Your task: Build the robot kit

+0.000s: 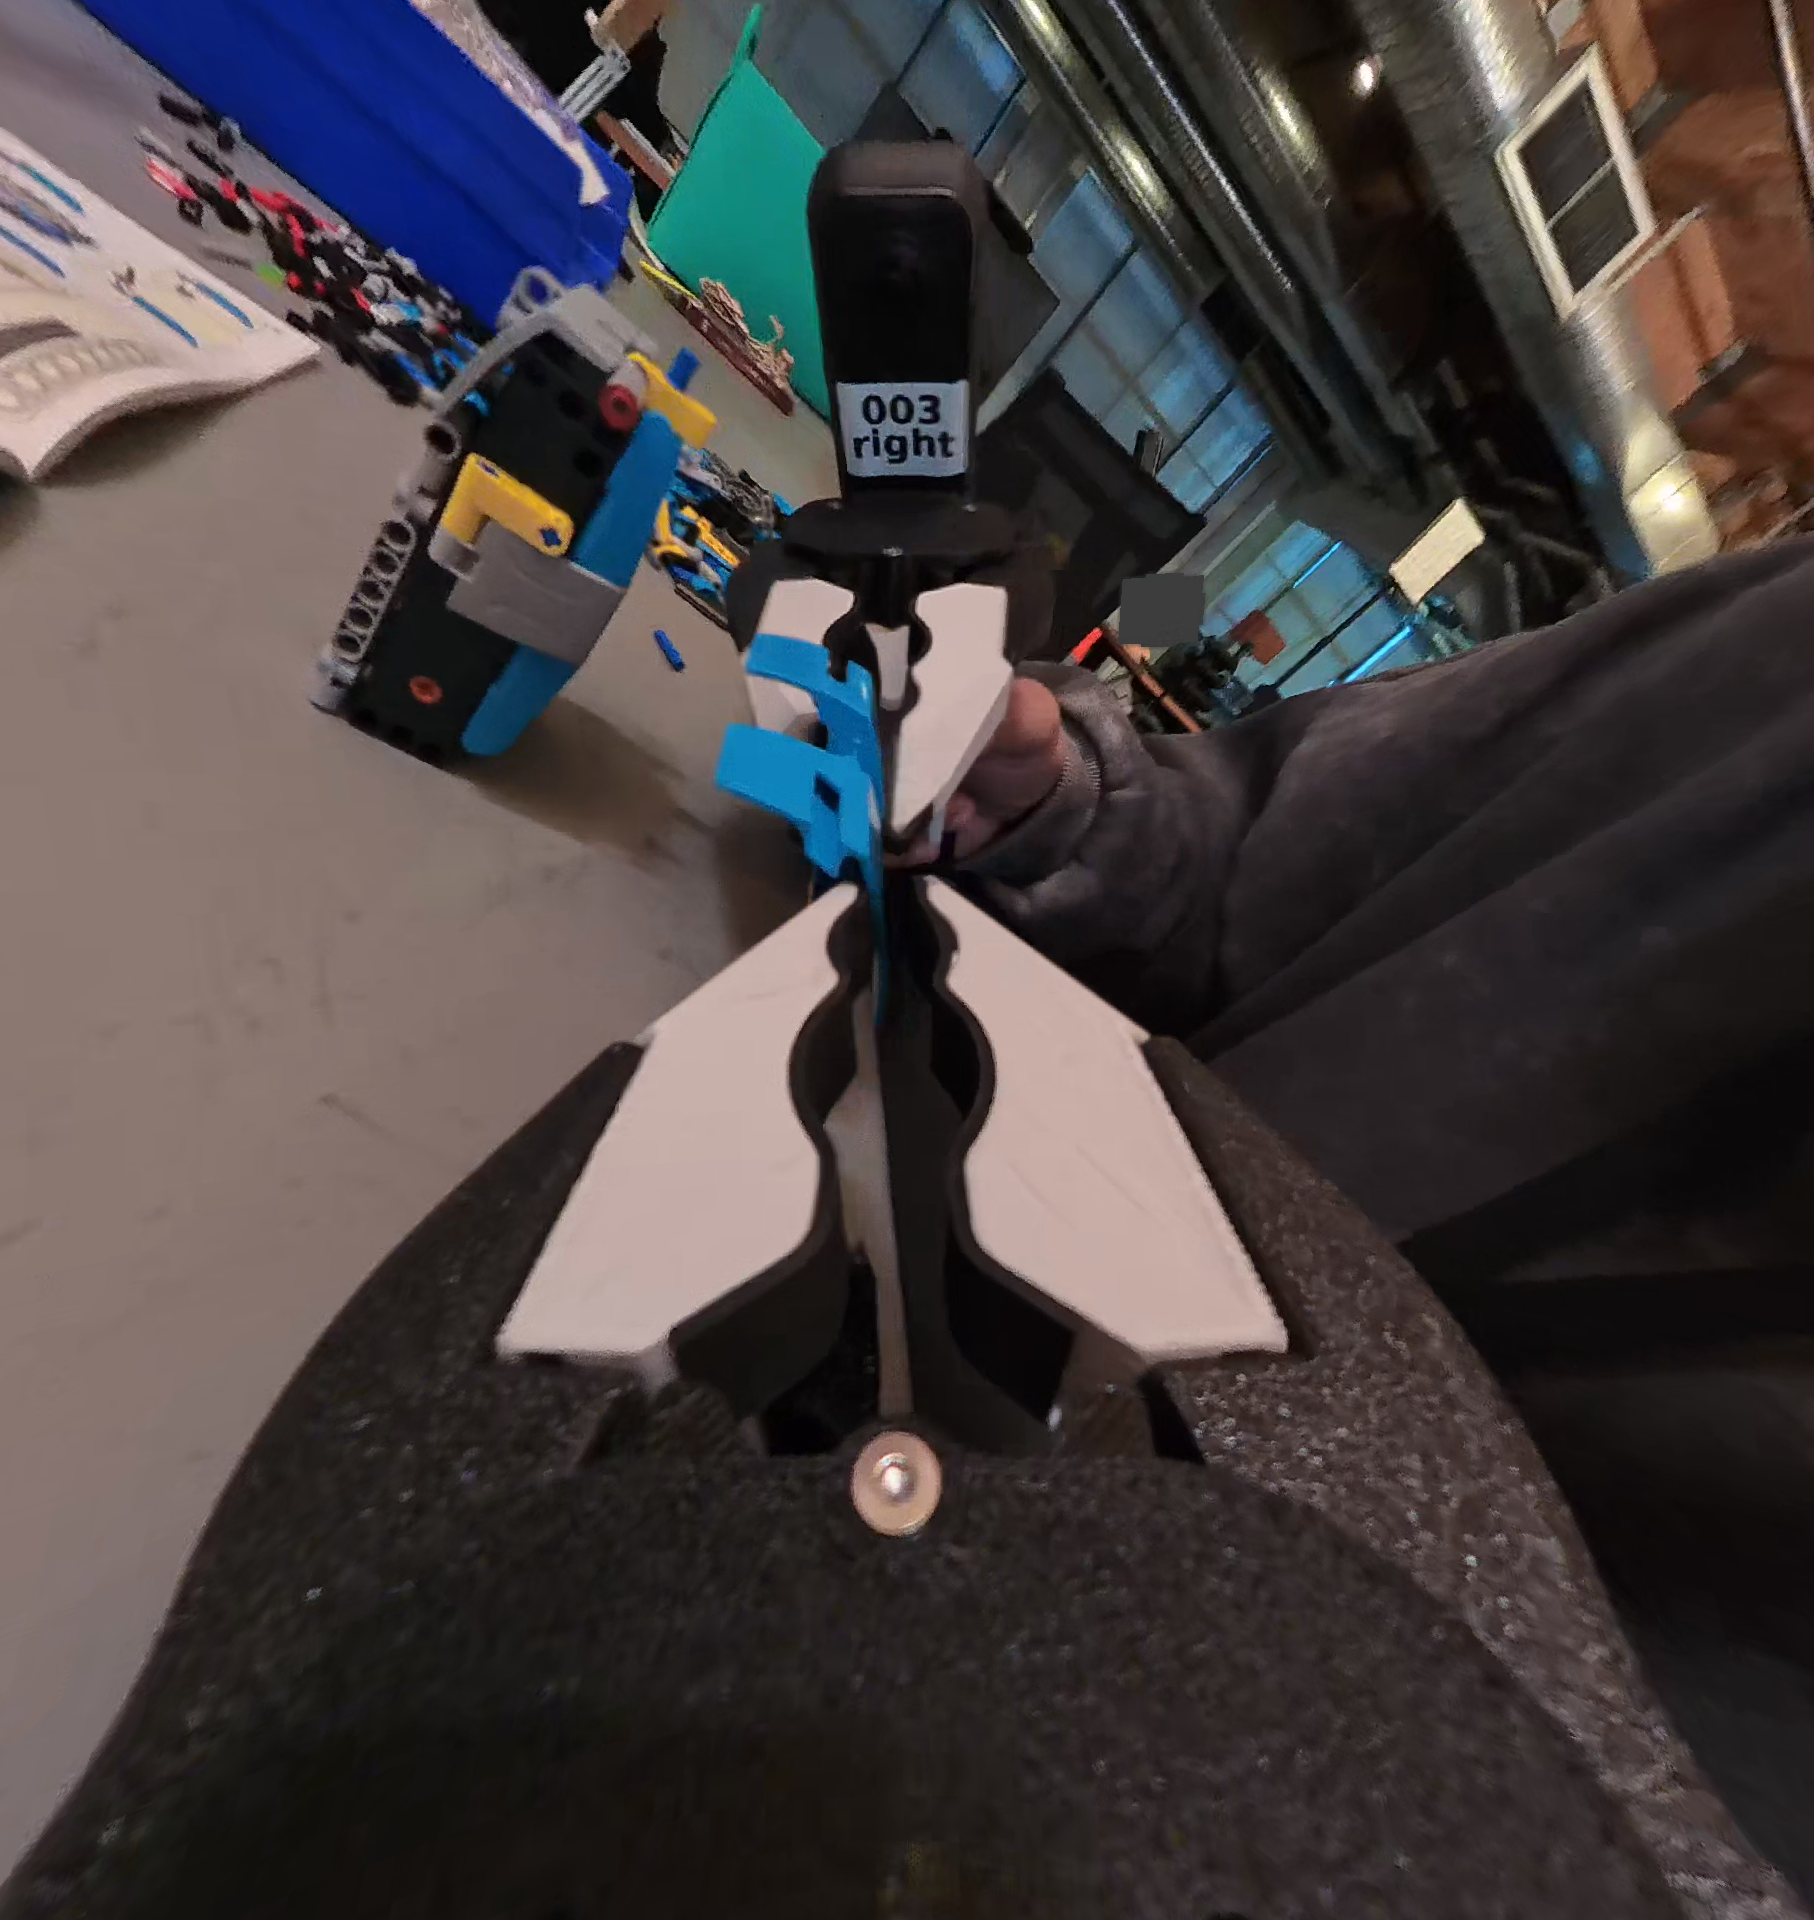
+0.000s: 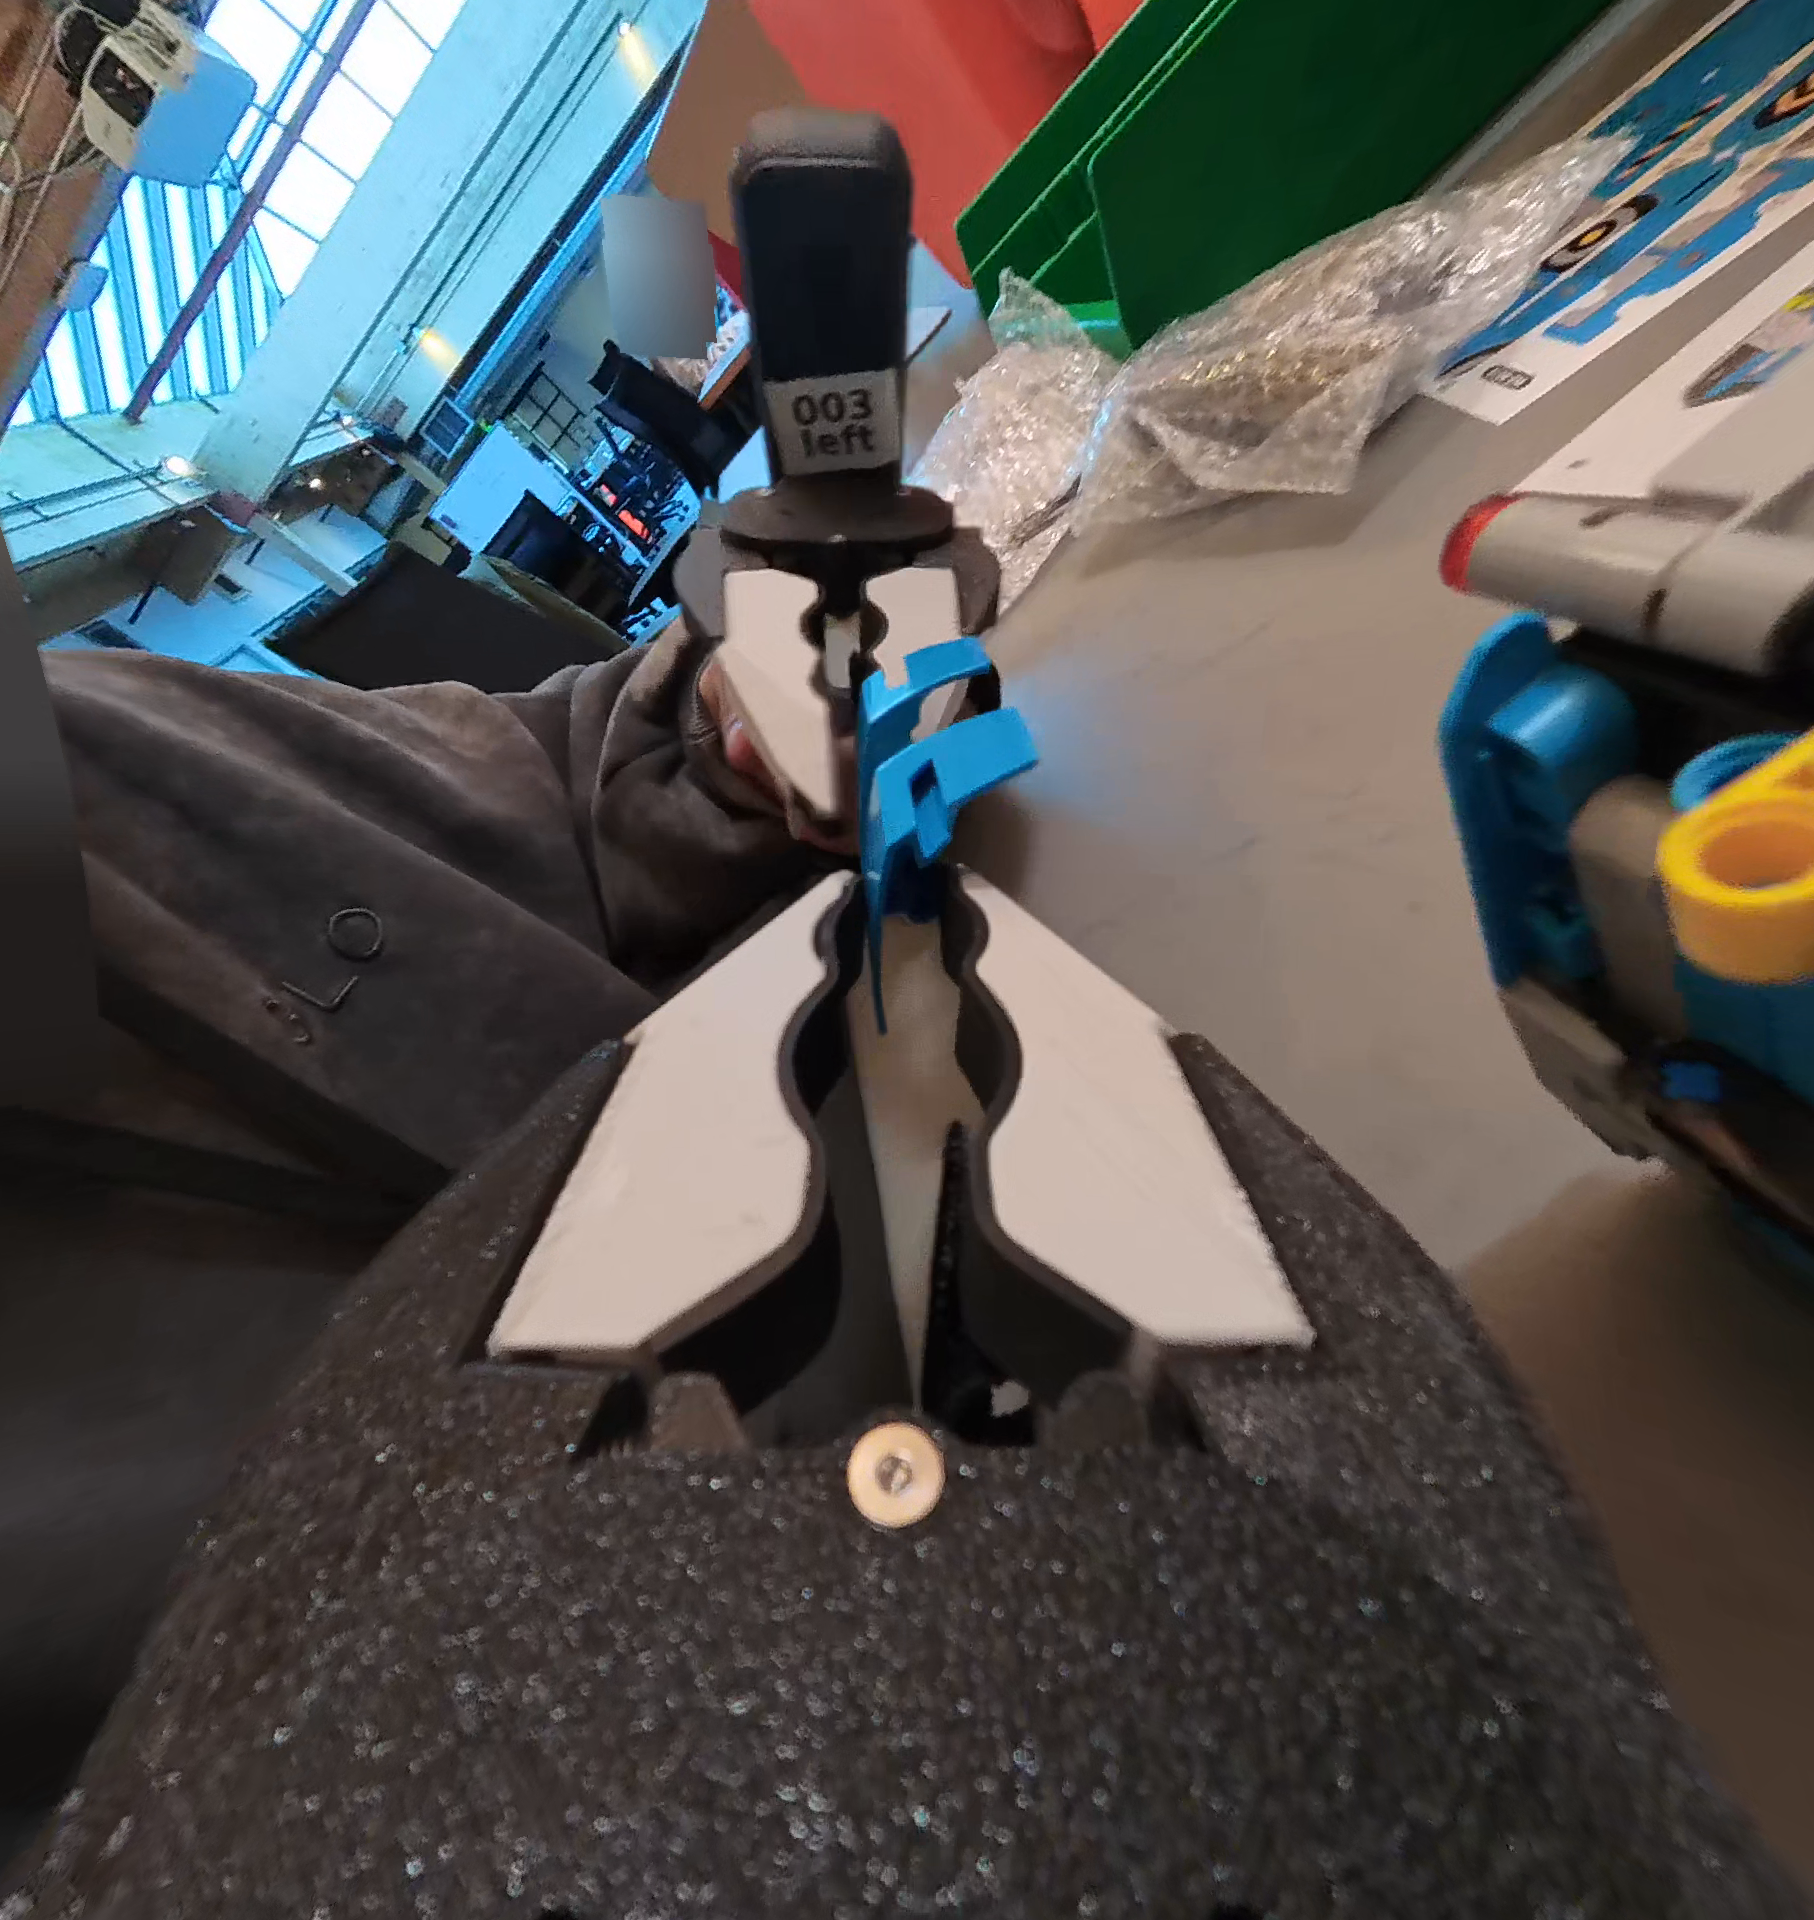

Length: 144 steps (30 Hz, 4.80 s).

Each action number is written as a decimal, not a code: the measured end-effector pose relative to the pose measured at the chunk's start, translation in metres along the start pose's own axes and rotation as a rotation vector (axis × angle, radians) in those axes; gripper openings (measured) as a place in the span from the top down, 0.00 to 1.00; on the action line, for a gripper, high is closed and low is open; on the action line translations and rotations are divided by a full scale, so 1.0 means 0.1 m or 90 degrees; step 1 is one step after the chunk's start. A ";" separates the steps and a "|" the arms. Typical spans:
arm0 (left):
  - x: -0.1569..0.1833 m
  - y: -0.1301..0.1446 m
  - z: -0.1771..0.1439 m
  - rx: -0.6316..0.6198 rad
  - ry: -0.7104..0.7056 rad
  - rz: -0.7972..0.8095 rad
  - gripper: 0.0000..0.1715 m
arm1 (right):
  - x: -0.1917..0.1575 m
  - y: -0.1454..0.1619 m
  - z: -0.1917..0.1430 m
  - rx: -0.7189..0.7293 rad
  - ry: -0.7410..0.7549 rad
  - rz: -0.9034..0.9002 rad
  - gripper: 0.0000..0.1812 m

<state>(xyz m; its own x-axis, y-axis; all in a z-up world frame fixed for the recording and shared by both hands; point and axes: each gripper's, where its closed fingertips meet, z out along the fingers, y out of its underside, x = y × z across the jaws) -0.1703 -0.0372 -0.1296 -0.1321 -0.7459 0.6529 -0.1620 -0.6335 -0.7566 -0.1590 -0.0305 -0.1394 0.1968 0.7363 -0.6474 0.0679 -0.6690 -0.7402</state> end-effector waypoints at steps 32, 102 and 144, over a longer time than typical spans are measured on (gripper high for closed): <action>0.13 0.10 0.06 -0.026 -0.004 0.118 0.94 | -0.21 0.22 0.17 -0.068 0.003 -0.097 0.93; -0.09 -0.10 0.06 0.115 -0.041 -0.098 0.93 | 0.26 -0.18 0.23 -0.141 0.503 -0.475 0.53; -0.39 -0.24 -0.27 0.111 -0.049 -0.163 0.93 | 0.33 -0.16 0.11 -0.051 0.468 -0.352 0.56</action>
<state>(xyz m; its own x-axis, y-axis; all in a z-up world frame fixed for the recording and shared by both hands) -0.1877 0.0130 -0.1358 -0.0332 -0.5670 0.8230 -0.0095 -0.8233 -0.5676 -0.1643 0.0058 -0.1505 0.6858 0.7219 0.0921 0.3988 -0.2669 -0.8774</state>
